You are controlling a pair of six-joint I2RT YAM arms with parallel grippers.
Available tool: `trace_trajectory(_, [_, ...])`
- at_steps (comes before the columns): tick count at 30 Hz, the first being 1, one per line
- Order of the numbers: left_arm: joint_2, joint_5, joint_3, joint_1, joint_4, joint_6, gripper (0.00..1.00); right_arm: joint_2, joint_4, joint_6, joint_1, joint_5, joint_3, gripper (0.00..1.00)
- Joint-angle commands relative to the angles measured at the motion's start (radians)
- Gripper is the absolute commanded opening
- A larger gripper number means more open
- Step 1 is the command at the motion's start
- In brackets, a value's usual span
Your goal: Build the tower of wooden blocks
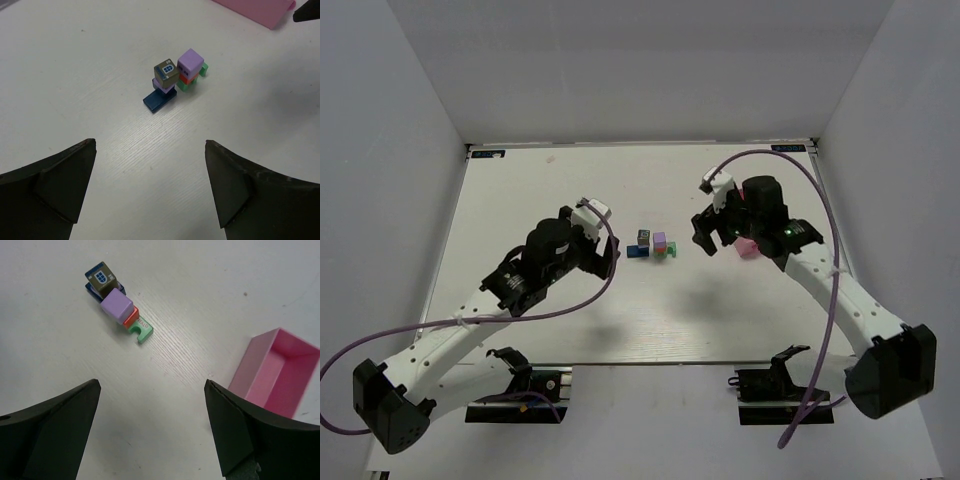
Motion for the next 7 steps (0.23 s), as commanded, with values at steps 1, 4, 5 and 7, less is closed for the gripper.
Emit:
trace_trajectory(1, [-0.045, 0.018, -0.019, 0.004, 0.038, 0.042, 1.00, -0.095, 0.102, -0.018, -0.002, 0.028, -0.045, 0.90])
trace_trajectory(4, [-0.055, 0.018, -0.030, 0.004, 0.047, 0.042, 1.00, -0.184, 0.160, -0.047, -0.003, 0.050, -0.119, 0.90])
trace_trajectory(5, [-0.055, 0.018, -0.030, 0.004, 0.047, 0.051, 1.00, -0.204, 0.178, -0.049, -0.006, 0.053, -0.133, 0.90])
trace_trajectory(7, [-0.055, 0.018, -0.030, 0.004, 0.056, 0.051, 1.00, -0.228, 0.204, -0.058, -0.006, 0.050, -0.171, 0.90])
